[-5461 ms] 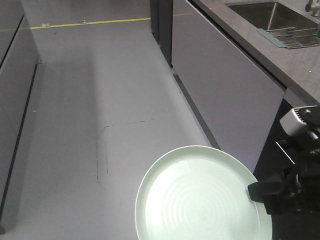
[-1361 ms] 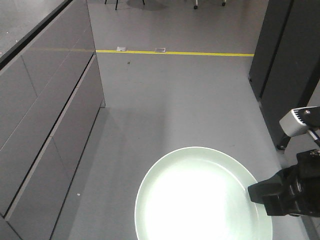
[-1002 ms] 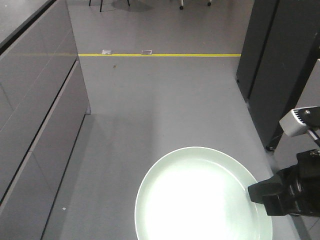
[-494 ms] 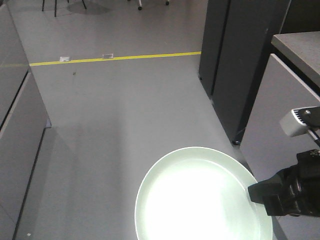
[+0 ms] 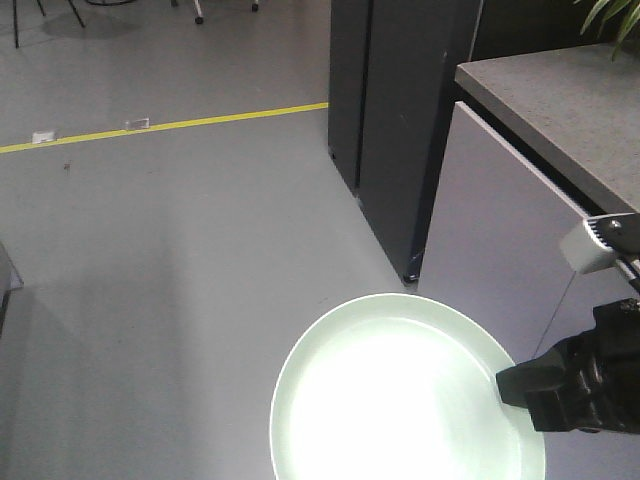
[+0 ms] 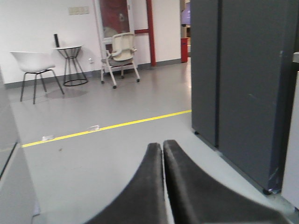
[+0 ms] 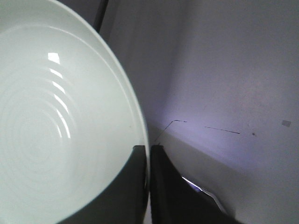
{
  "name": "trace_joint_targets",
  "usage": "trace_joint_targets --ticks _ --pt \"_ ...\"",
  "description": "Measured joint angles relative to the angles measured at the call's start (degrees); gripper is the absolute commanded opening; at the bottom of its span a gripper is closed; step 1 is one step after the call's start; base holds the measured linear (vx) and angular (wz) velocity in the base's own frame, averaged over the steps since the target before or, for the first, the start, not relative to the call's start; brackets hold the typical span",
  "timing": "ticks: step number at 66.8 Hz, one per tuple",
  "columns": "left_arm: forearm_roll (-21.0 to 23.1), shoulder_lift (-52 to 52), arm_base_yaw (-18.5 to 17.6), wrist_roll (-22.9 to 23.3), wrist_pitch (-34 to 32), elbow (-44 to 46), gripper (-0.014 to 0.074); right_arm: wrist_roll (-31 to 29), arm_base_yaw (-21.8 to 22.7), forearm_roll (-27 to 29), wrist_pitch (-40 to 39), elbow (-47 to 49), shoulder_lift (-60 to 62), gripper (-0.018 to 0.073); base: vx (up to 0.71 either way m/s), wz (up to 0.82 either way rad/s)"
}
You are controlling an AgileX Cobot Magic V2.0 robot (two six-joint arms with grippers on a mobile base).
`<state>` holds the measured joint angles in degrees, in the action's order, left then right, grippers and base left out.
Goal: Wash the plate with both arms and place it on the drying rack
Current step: 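Hold the plate in the right gripper while driving down the aisle, then hold the plate in the right gripper while driving up to the sink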
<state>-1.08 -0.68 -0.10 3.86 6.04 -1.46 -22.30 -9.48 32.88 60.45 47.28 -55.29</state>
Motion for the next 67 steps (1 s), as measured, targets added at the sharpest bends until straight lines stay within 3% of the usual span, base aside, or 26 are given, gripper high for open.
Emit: trace_joint_targets --ticks 67 --pt "0.00 0.00 0.00 0.00 0.00 0.00 -0.0006 0.00 0.00 0.00 0.64 0.00 0.00 -0.0004 0.09 -0.33"
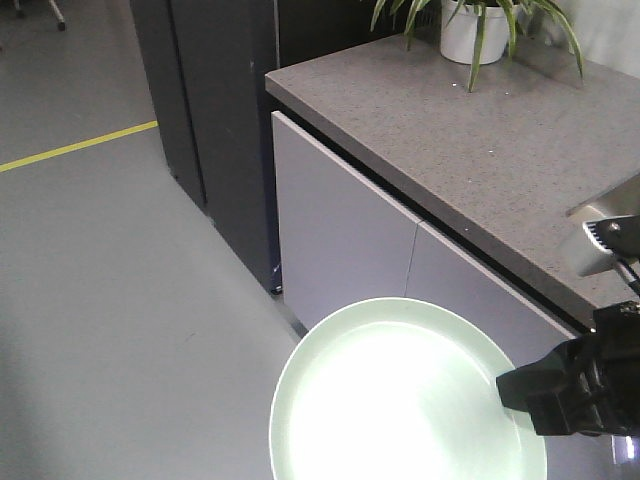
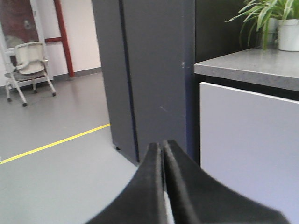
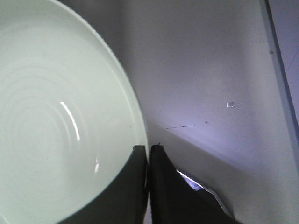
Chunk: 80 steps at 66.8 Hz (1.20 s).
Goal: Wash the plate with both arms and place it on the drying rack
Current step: 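Hold the plate in the right gripper while driving up to the sink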
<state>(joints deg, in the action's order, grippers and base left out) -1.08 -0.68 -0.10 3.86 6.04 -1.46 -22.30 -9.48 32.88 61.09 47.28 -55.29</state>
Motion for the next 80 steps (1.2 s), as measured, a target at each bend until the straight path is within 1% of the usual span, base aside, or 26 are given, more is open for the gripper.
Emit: trace_joint_targets --ticks 80 --pt "0.00 0.00 0.00 0.00 0.00 0.00 -0.0006 0.00 0.00 0.00 0.05 0.00 0.00 -0.0004 0.11 -0.34"
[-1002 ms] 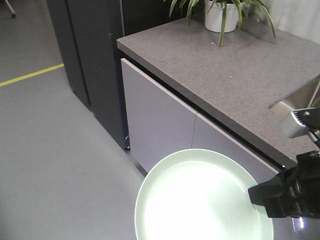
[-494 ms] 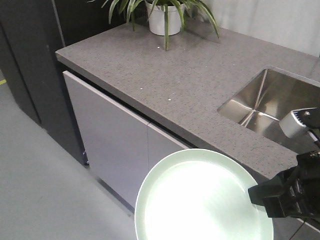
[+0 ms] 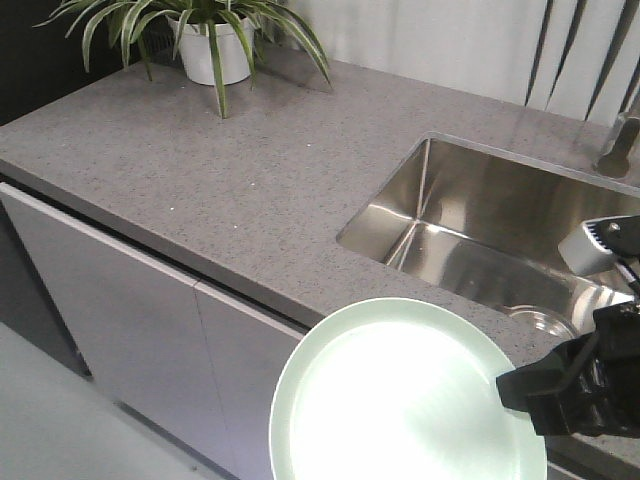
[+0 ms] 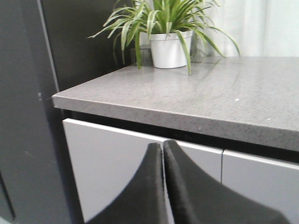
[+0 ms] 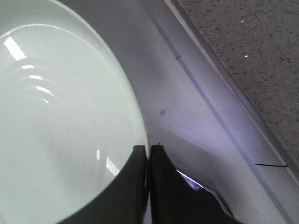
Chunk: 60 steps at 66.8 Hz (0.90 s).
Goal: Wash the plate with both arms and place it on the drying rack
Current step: 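Hold the plate in the right gripper while driving up to the sink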
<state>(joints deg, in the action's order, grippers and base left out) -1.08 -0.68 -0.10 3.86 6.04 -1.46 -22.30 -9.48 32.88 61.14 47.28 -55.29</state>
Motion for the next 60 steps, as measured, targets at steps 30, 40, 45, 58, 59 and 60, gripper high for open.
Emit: trace_joint_targets --ticks 30,40,45,58,59,60 --pt "0.00 0.00 0.00 0.00 0.00 0.00 -0.0006 0.00 0.00 0.00 0.00 0.00 0.00 -0.0004 0.09 -0.28" --pt "0.00 0.00 0.00 0.00 0.00 0.00 -0.0006 0.00 0.00 0.00 0.00 0.00 0.00 -0.0004 0.08 -0.30" --pt "0.00 0.00 0.00 0.00 0.00 0.00 -0.0006 0.00 0.00 0.00 0.00 0.00 0.00 -0.0004 0.08 -0.31" --pt "0.00 0.00 0.00 0.00 0.00 0.00 -0.0006 0.00 0.00 0.00 0.00 0.00 0.00 -0.0004 0.07 -0.29" --pt "0.00 0.00 0.00 0.00 0.00 0.00 -0.0006 0.00 0.00 0.00 0.00 0.00 0.00 -0.0004 0.07 -0.26" --pt "0.00 0.00 0.00 0.00 0.00 0.00 -0.0006 0.00 0.00 0.00 0.00 0.00 0.00 -0.0004 0.07 -0.26"
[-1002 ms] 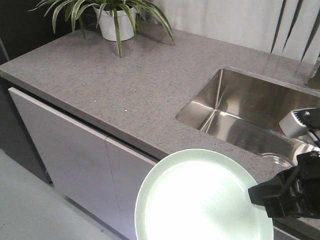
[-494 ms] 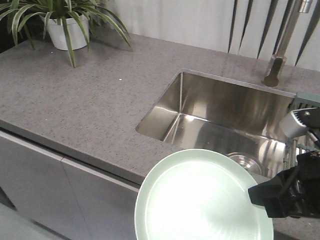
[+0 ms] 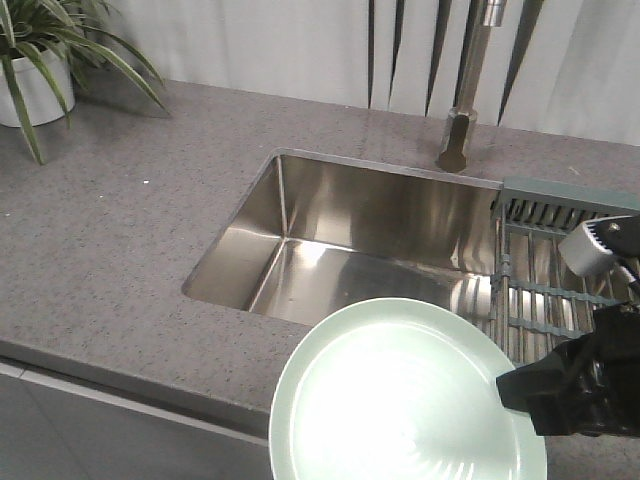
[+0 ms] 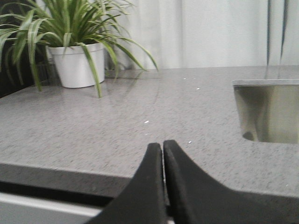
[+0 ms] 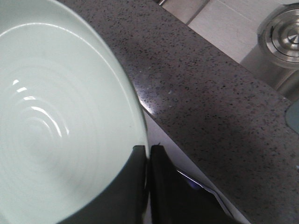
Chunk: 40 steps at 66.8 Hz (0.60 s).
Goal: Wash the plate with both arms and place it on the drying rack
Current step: 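Hold the plate in the right gripper while driving up to the sink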
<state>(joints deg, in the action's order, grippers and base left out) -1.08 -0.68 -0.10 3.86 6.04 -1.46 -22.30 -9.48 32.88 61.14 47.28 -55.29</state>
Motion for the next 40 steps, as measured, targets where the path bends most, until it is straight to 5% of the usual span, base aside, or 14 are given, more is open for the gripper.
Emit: trace_joint_targets --ticks 40 --pt "0.00 0.00 0.00 0.00 0.00 0.00 -0.0006 0.00 0.00 0.00 0.18 0.00 0.00 -0.0004 0.06 -0.22"
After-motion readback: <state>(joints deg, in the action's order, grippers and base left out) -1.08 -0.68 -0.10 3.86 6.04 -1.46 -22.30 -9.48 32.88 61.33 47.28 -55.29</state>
